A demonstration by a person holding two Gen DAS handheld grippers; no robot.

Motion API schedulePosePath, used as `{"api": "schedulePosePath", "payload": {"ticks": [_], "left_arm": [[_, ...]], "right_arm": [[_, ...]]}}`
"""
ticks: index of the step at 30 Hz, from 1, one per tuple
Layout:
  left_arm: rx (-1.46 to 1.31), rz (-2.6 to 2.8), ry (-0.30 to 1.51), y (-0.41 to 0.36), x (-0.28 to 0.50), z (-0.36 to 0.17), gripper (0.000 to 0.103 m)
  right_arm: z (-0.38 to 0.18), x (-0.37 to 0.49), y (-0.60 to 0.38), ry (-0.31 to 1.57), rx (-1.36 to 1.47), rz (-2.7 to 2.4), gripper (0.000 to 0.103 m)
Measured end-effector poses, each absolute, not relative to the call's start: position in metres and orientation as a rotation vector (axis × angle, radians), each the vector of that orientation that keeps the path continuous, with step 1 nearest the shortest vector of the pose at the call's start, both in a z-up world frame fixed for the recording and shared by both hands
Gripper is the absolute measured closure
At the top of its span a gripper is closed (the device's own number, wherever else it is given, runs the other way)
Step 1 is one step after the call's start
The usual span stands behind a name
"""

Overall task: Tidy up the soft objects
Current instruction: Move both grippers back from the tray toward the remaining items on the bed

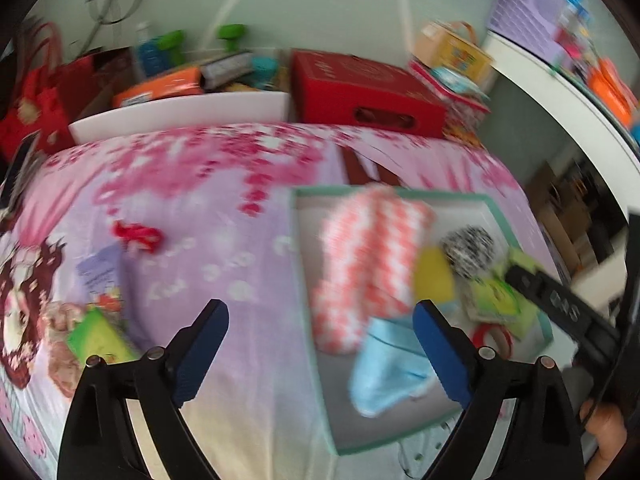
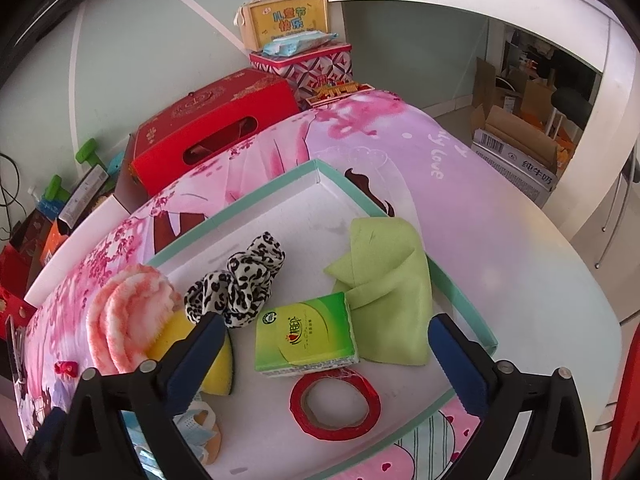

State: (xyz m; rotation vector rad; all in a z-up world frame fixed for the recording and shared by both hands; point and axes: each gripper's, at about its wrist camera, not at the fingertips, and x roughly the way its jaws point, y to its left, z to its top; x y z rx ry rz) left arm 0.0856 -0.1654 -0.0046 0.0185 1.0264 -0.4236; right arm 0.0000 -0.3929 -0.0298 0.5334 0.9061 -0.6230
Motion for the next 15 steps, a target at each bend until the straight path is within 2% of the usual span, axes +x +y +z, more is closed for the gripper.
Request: {"api": "schedulePosePath", "payload": {"ticks": [15], "left_arm": [[-0.122, -0.133, 1.058, -0.064, 0.126, -0.007, 0.006]], "right_arm": [[-0.023, 0.017, -0.363, 0.929, 0.460, -0.576, 0.000]]}}
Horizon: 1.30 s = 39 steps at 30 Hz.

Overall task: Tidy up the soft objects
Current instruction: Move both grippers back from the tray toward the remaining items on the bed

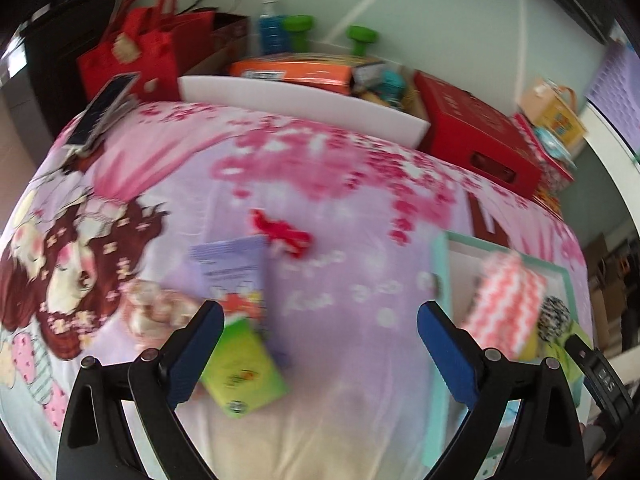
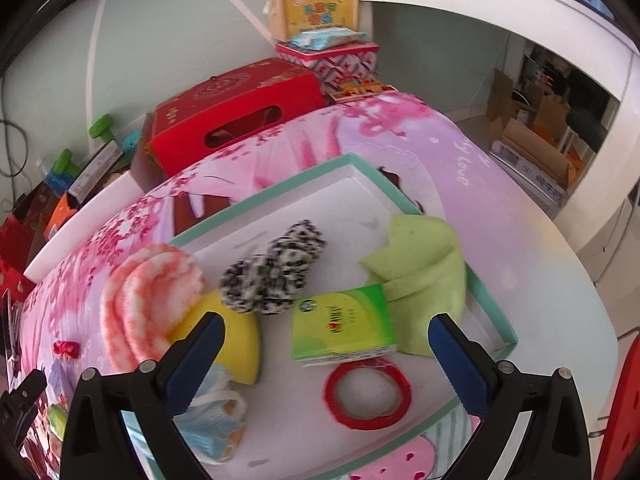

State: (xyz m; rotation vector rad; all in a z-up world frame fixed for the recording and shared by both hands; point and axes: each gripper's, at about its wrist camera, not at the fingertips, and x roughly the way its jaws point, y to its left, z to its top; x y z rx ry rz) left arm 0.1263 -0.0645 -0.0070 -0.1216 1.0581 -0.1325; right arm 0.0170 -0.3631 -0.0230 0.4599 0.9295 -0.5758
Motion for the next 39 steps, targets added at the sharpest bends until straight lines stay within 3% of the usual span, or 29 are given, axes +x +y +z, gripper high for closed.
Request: {"api": "schedulePosePath", "payload": {"ticks": [18, 39], "left_arm": [[-0.240, 0.103, 1.022, 0.058, 0.127, 0.011, 0.006], [-0.313, 0.148, 1.072, 0.095, 0.114, -0.007, 0.006]], "right_arm": [[0.007, 0.059, -0.244, 0.908, 0.264, -0.343, 0.000], [-0.012, 0.088, -0.132, 0.975, 0.180, -0.064, 0.000]]}}
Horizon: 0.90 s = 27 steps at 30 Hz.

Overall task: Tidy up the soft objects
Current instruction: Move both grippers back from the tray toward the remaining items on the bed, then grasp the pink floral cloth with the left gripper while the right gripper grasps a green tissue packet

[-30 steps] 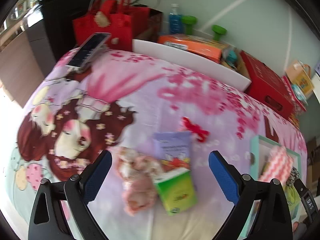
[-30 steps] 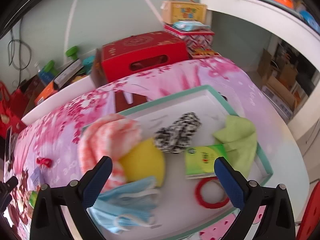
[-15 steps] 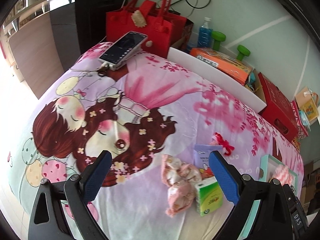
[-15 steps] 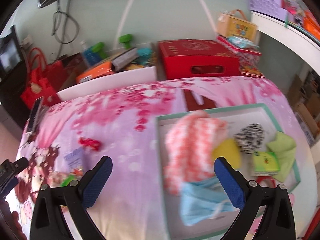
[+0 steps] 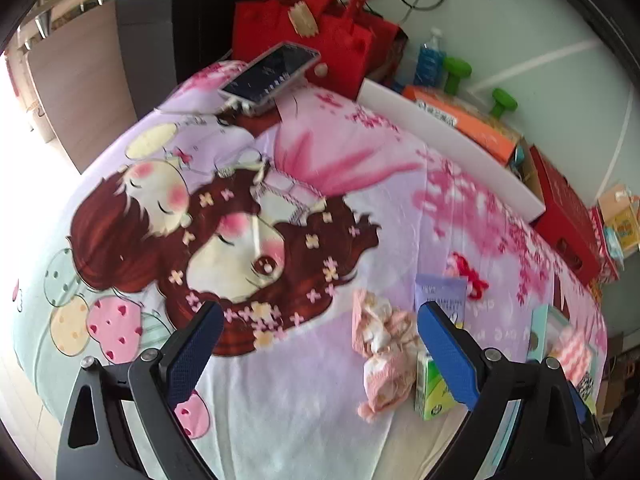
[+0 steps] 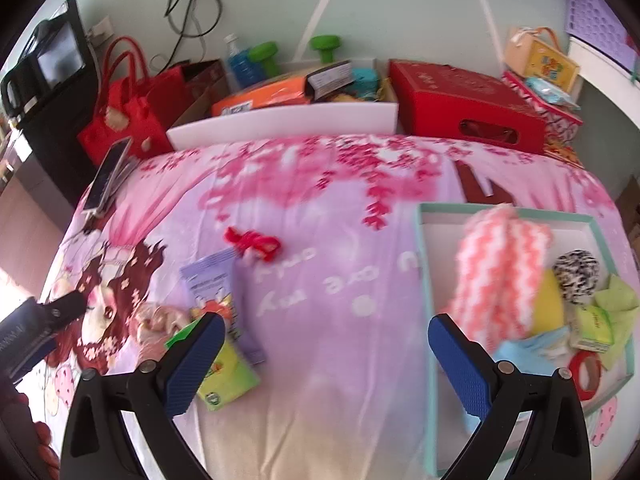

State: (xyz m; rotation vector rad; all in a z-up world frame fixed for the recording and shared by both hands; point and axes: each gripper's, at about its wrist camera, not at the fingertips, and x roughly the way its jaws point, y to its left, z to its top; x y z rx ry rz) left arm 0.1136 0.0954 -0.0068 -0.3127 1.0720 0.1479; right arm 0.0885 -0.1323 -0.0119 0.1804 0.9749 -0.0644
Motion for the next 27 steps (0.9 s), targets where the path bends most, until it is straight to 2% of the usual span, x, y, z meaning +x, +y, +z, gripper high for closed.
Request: {"api": "schedulePosePath", "payload": {"ticks": [18, 27], "left_arm": [[-0.244, 0.141, 1.232, 0.081, 0.130, -0.049, 0.006], [-0.291, 0.152, 1.237, 0.084, 0.130, -0.055, 0.006]], "right_arm": [[-0.054, 0.093, -0.080, 1.111, 0.096, 0.088, 0.000], [-0.067, 0.096, -0.071, 1.135, 0.088, 0.119, 0.000]]}}
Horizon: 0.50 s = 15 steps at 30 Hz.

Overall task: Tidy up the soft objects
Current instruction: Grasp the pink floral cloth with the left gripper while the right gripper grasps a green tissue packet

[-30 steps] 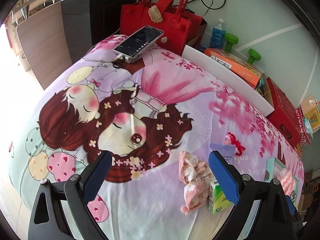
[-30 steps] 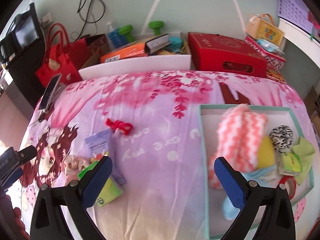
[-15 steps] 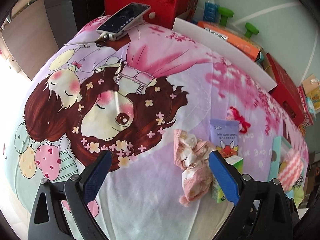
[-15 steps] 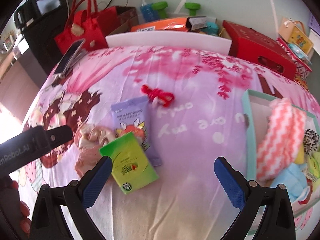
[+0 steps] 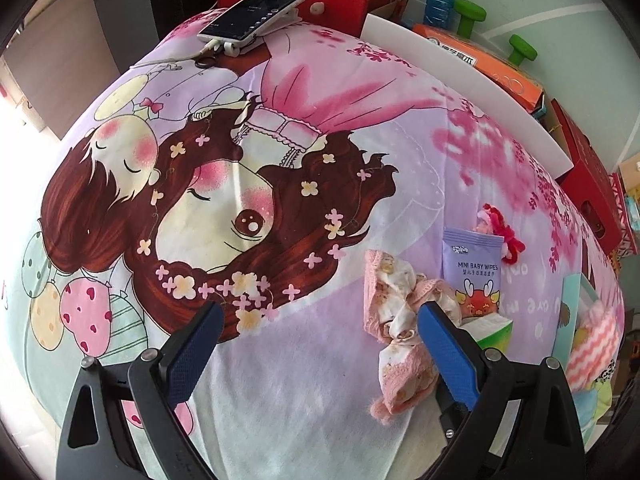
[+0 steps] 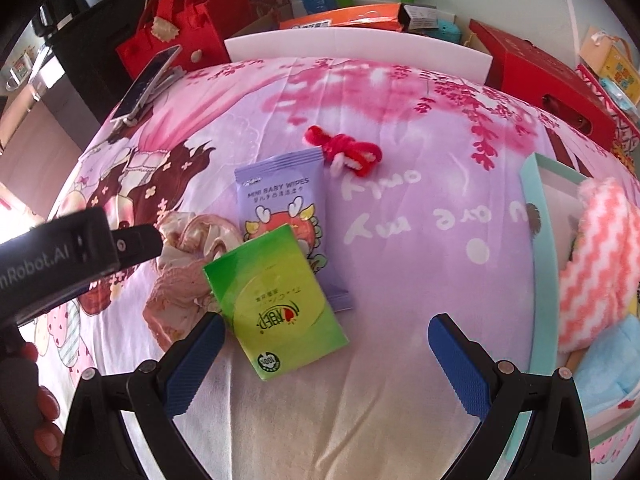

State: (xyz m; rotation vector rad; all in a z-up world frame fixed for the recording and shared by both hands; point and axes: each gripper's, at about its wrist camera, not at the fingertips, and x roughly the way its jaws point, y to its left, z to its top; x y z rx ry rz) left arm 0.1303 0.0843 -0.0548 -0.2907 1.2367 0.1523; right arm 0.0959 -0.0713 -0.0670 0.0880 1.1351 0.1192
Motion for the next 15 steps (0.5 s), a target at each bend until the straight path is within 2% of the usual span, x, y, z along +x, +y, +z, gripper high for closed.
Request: {"api": "schedulePosePath", "payload": {"ticks": [15], "left_arm": [[-0.341, 0.143, 1.225, 0.0860, 0.1312, -0.0521, 0.006]], "right_arm": [[-0.0769, 0.1030, -0.0612, 1.135, 0.073, 0.139, 0.000]]}}
